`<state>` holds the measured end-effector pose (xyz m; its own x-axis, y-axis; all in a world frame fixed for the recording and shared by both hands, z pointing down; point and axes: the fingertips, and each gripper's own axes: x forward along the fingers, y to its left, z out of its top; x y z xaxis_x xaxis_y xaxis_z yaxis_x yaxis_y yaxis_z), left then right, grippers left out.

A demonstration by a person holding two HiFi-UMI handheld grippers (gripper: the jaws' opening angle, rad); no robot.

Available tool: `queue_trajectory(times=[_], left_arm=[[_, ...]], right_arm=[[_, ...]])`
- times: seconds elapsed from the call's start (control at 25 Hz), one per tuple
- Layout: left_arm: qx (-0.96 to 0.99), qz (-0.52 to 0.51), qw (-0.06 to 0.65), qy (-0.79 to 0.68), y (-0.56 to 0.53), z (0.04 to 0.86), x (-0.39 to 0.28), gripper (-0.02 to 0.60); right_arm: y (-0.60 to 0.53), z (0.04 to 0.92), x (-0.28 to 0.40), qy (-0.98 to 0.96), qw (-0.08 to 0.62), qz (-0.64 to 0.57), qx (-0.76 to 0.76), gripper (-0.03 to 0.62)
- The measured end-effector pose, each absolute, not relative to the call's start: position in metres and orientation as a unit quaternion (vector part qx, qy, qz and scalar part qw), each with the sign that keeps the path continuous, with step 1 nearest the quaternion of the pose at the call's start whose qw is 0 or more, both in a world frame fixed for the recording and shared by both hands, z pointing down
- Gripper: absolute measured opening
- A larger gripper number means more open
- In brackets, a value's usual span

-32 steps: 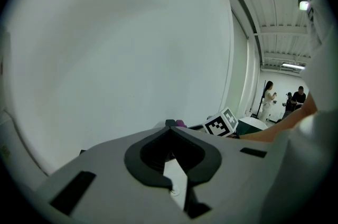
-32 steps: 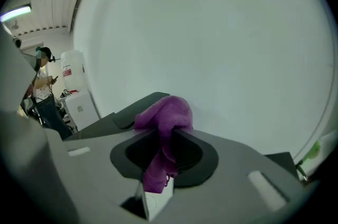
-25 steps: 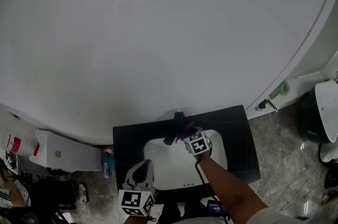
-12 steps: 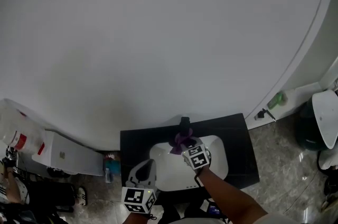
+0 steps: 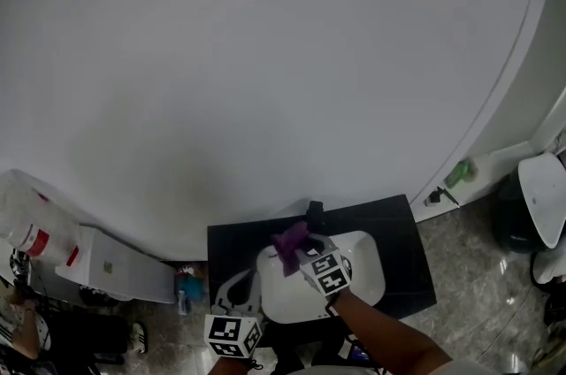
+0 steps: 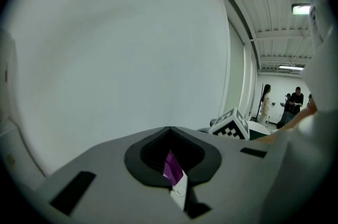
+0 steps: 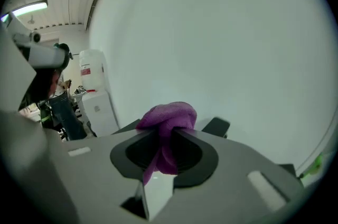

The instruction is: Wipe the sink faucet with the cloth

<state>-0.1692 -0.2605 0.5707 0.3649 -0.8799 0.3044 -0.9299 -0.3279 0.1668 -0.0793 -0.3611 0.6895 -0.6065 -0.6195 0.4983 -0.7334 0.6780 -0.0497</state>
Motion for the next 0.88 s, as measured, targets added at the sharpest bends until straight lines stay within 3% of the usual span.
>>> queue_trajectory(times=[0.2, 0.44, 0.68, 0.88], left_arm=[[0.811, 0.073, 0.154, -0.559, -0.263, 0.564, -0.176, 0.005], [0.81, 0.081, 0.162, -0.558, -0.261, 0.576, -0.178, 0.005], [0.81, 0.082, 0.164, -0.557, -0.259, 0.58, -0.182, 0.005], [0.813, 0.07, 0.158, -0.556, -0.259, 0.565, -0.178, 0.005]], right_arm=[[-0.41, 0.691, -0.075, -0.868, 0.275, 0.118, 0.397, 0.071], [-0.388, 0.738, -0.096, -0.858, 0.314, 0.106, 0.392, 0.069], [-0.366, 0.753, -0.099, -0.861, 0.299, 0.14, 0.387, 0.069], [-0.353, 0.699, -0.085, -0.878, 0.259, 0.132, 0.381, 0.071]])
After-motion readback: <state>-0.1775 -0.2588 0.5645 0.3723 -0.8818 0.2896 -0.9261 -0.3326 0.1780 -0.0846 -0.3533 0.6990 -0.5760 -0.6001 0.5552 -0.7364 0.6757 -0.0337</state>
